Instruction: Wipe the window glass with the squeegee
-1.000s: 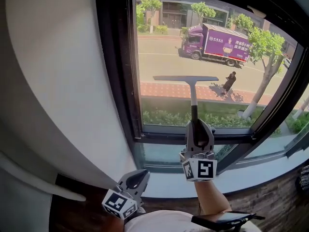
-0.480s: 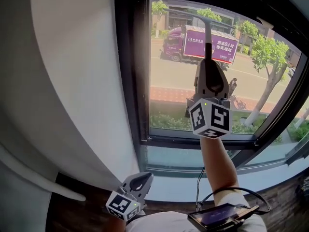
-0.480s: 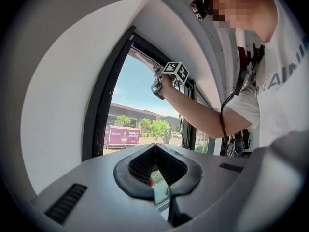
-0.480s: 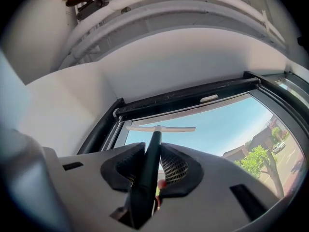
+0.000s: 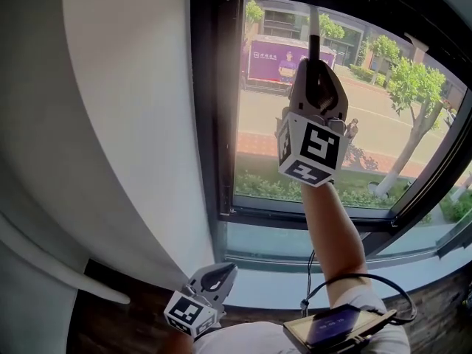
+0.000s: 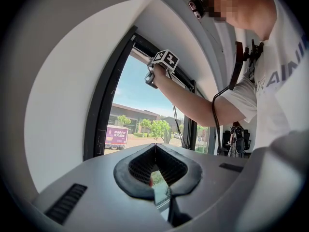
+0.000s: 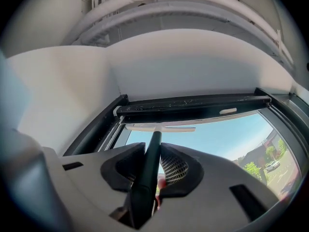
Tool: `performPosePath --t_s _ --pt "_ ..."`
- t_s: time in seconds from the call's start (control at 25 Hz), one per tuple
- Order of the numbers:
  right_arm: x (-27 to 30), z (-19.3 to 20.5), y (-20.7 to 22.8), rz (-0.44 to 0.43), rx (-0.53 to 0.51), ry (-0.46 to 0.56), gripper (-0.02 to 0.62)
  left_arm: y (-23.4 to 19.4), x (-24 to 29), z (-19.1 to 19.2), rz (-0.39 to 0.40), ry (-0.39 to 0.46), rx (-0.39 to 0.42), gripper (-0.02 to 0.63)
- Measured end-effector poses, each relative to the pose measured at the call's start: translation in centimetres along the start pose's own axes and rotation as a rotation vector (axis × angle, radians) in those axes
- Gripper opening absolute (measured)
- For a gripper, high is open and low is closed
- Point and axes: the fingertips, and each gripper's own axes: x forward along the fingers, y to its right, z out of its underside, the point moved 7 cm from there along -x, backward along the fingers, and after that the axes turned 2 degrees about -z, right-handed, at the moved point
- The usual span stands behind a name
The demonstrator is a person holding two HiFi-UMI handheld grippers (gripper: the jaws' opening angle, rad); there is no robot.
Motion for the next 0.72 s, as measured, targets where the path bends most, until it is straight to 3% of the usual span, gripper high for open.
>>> performPosePath --t_s 0.32,0.72 --pt "0.6 1.7 -1.1 0.054 -0.125 -0.026 0.103 -0.2 -0.1 0.2 -0.001 0.011 -0.013 0.018" --pt "-2.5 4.1 -1.4 0.026 -0.143 -0.065 0.103 -0.1 0.5 0.2 0.024 0.016 -0.020 0.018"
